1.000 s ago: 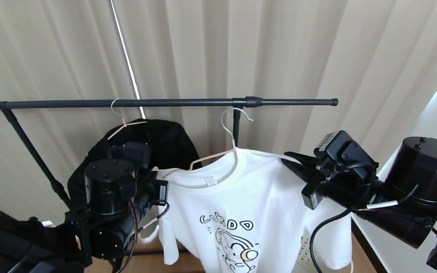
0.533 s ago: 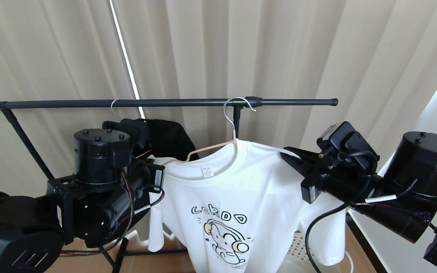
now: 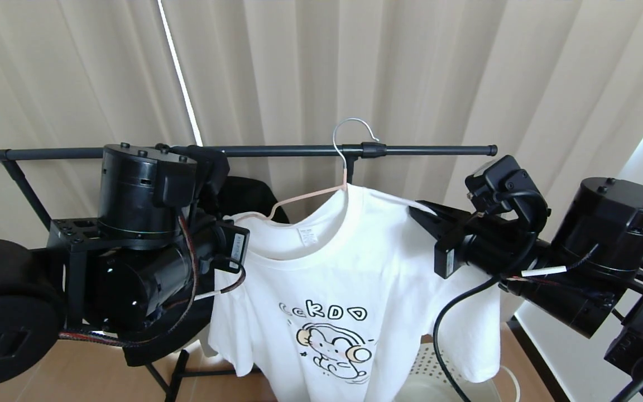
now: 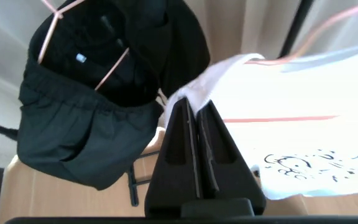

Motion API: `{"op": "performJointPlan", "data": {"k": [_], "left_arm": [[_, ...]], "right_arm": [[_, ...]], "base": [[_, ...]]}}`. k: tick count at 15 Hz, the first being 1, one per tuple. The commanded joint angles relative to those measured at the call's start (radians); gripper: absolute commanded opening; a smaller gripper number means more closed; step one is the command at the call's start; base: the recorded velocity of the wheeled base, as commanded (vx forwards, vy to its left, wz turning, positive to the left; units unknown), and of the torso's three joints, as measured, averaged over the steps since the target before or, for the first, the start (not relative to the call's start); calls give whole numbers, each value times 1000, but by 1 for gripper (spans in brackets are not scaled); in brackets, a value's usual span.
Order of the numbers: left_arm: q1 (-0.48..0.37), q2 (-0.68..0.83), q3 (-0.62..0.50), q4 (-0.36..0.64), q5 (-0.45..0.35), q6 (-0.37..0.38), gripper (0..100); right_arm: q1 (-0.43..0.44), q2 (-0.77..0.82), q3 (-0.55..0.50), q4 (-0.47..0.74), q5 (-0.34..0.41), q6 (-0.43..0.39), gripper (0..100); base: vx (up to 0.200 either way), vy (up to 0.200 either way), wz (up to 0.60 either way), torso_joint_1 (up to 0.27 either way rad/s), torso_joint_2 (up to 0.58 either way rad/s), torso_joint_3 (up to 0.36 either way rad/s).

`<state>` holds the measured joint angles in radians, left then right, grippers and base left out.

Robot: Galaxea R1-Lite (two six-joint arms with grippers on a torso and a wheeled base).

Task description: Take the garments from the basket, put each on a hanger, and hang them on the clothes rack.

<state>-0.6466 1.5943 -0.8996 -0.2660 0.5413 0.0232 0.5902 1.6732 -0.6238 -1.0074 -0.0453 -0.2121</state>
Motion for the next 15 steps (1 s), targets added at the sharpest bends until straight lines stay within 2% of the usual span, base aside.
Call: {"op": "performJointPlan", "data": {"k": [1, 8, 9, 10, 12, 15], "left_arm": [[-10, -2, -10, 1, 0, 0, 0], [-39, -5, -15, 5, -3, -45, 0], [-36, -10, -10, 22, -11, -77, 0], [-16, -30, -13, 76, -70, -121, 0], [28, -63, -42, 189, -175, -163, 0], [70, -73, -65, 266, -261, -178, 0]], "right_arm": [[3, 10, 3, 1, 2, 4, 0], [89, 22, 46, 4, 10, 7, 0], [91, 26, 64, -2, 24, 5, 0], [85, 14, 79, 1, 74, 4, 0], [51, -23, 87, 9, 136, 0, 0], [8, -63, 82, 12, 182, 2, 0]], "base": [[0, 0, 0, 0, 0, 0], [0, 0, 0, 0, 0, 0], [0, 0, 0, 0, 0, 0], [0, 0, 0, 0, 0, 0], [0, 0, 0, 0, 0, 0], [0, 0, 0, 0, 0, 0]]}}
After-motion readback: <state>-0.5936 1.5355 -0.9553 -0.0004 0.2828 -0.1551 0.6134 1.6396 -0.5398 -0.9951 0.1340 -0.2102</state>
